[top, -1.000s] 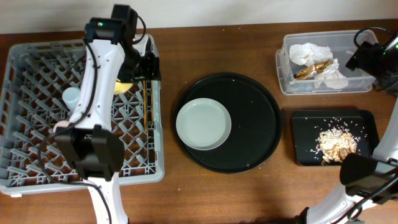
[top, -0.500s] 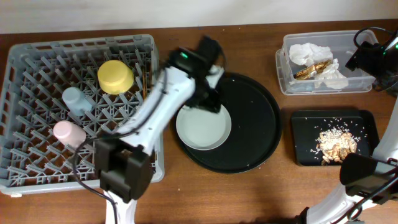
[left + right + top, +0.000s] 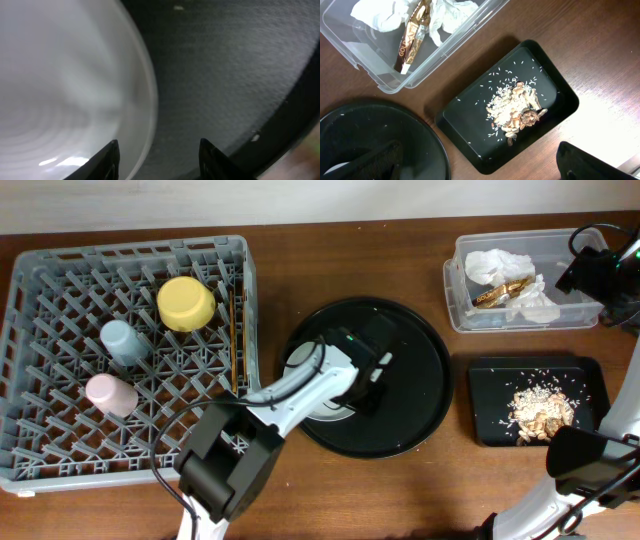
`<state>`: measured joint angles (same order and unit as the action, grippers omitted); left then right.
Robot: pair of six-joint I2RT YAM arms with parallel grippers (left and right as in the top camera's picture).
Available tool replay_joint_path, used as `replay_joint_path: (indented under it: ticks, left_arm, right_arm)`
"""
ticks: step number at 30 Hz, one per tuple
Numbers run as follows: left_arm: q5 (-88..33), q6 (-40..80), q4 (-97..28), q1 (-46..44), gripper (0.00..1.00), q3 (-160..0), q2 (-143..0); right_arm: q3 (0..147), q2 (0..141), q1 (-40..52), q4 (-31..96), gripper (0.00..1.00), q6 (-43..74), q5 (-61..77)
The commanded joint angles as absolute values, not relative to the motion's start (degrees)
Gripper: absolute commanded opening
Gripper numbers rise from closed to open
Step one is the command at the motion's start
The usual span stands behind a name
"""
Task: Sort waste into correct bins and load items into the dishwasher rack
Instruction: 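Reach the left gripper to the white plate's rim on the round tray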
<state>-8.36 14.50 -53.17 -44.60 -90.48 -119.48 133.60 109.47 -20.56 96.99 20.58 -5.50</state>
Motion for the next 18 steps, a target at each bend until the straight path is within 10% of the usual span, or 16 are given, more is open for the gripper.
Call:
replay_joint_path:
  ticks: [1, 13, 18]
  left_arm:
    - [-3.5, 13.5, -52.2, -46.1, 0.48, -89.9, -119.3]
    - [-2.8, 14.1, -51.7, -46.1, 0.37, -89.9, -123.7]
    - [-3.4, 14.1, -51.7, -46.1, 0.09, -90.3, -123.7]
  right_arm:
    - [133.9, 109.4, -20.7, 97.1, 0.99, 20.4, -5.6]
    - [133.9, 109.4, -20.7, 97.1, 0.99, 20.4, -5.6]
    - [133.9, 109.4, -20.7, 97.1, 0.99, 20.3, -5.6]
